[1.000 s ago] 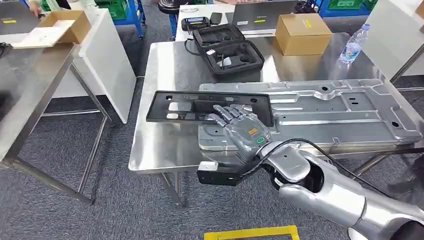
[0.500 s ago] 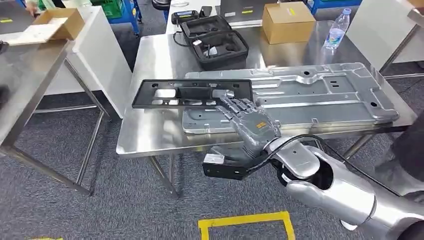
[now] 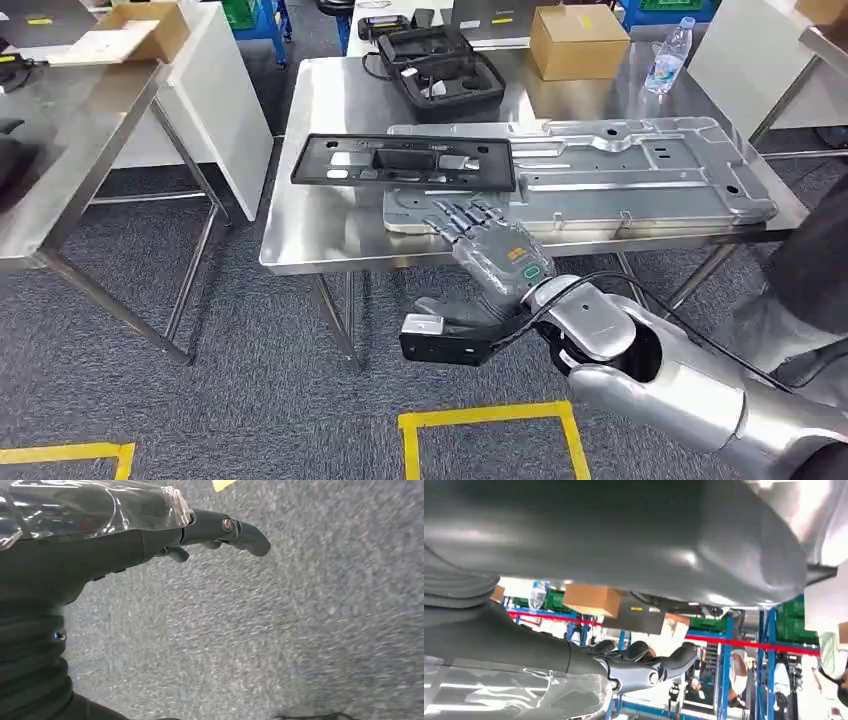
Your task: Take the parts from the cabinet and place them on the table.
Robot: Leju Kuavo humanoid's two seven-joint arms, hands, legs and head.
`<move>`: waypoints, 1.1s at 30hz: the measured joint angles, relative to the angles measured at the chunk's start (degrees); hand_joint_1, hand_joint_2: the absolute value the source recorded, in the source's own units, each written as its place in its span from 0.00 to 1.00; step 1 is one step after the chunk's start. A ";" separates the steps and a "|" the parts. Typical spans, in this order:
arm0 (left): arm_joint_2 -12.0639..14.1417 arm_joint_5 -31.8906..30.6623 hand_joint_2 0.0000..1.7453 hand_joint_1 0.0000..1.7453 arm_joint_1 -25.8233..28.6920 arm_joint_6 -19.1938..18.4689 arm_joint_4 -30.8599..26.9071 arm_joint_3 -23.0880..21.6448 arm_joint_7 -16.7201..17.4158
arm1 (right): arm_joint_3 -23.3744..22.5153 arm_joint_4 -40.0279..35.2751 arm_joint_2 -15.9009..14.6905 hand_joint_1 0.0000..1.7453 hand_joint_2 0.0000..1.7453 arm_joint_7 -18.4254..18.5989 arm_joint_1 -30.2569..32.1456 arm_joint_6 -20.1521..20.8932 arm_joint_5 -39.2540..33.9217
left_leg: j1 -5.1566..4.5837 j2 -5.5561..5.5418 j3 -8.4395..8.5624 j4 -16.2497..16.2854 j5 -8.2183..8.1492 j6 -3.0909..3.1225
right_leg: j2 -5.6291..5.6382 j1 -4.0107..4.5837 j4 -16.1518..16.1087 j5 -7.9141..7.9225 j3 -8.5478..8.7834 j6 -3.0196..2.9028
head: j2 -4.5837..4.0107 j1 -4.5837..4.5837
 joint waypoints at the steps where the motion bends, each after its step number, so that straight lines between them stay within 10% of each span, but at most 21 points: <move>1: -0.13 0.20 1.00 0.00 -0.01 -0.20 0.26 0.04 -0.37 | 0.07 0.04 0.00 0.00 0.00 -0.02 0.04 -0.02 -0.02 | 0.00 0.02 -0.87 0.09 0.64 -0.06 | -0.01 -0.06 1.71 0.98 0.26 0.13 | 0.00 0.00; 4: -0.39 0.57 1.00 0.00 -0.14 -0.83 1.20 0.17 -1.18 | 0.15 0.17 0.02 0.00 0.00 -0.04 -0.06 -0.09 -0.09 | 0.21 0.01 -3.71 0.96 2.24 -0.67 | -0.02 -0.30 -6.98 6.30 8.16 0.35 | 0.00 0.02; 6: -0.41 0.70 1.00 0.00 -0.20 -1.13 1.77 0.31 -1.71 | 0.17 0.20 0.17 0.00 0.00 0.00 -0.57 -0.24 0.02 | -0.12 -0.08 -5.27 2.42 2.57 -1.21 | 0.09 -0.02 -17.28 3.26 15.12 0.32 | 0.00 0.07; 10: -0.46 0.79 1.00 0.00 -0.38 -1.77 3.36 0.46 -2.14 | 0.11 0.74 0.37 0.00 0.00 0.63 -0.60 -2.77 0.74 | 0.44 -0.13 -6.32 2.77 4.29 -2.42 | -0.16 0.37 -17.27 4.27 13.57 -2.19 | 0.00 -0.17; 15: -0.70 0.79 1.00 0.00 -0.41 -2.01 4.26 0.46 -2.19 | -1.77 1.16 0.42 0.00 0.00 1.42 0.02 -6.95 0.77 | 1.16 -0.14 -11.35 20.37 -9.60 -4.02 | -0.24 0.37 -17.16 7.37 9.81 -3.05 | 0.00 -0.24; 17: -0.81 0.81 1.00 0.00 -0.43 -2.03 4.50 0.46 -2.17 | -2.52 1.36 0.42 0.00 0.00 1.57 0.59 -7.76 0.57 | 1.21 -0.15 -10.07 21.95 -7.80 -4.00 | -0.22 0.36 -17.11 8.64 8.11 -2.91 | 0.00 -0.24; 20: -0.81 1.01 1.00 0.00 -0.70 -2.05 4.81 0.46 -2.17 | -4.20 1.40 0.26 0.00 0.00 1.92 1.00 -8.31 0.68 | 1.14 -0.18 -0.21 8.77 -3.58 -3.40 | -0.18 0.33 -17.10 10.30 6.31 -2.35 | 0.00 -0.24; 22: -0.76 1.01 1.00 0.00 -1.05 -2.05 4.98 0.50 -2.17 | -5.31 1.42 0.20 0.00 0.00 2.06 1.03 -8.31 0.98 | 0.55 -0.34 4.45 0.58 -5.88 -2.47 | -0.35 0.43 -17.09 11.18 5.78 -1.66 | 0.02 -0.17; 26: -0.87 0.94 1.00 0.00 -0.93 -2.08 5.33 0.46 -2.17 | -6.14 1.68 0.07 0.00 0.00 2.14 1.72 -8.28 1.05 | 0.78 0.05 3.35 0.44 -3.77 -1.09 | -0.31 0.09 -17.22 11.86 5.37 -0.36 | 0.00 -0.22; 30: -1.03 0.79 1.00 0.00 -1.02 -2.08 5.42 0.46 -2.49 | -6.62 2.14 -0.13 0.00 0.00 2.25 2.25 -8.33 1.25 | 0.30 0.03 0.48 0.56 -1.34 0.01 | -0.21 0.17 -1.47 -0.35 0.71 -0.11 | 0.00 -0.02; 33: -1.11 0.59 1.00 0.00 -1.01 -2.08 5.51 0.42 -2.54 | -6.86 2.51 -0.22 0.00 0.00 2.40 2.76 -8.42 1.38 | 0.22 0.03 -2.03 0.95 0.36 -0.17 | -0.21 0.17 -0.07 3.25 3.13 -0.12 | 0.00 0.00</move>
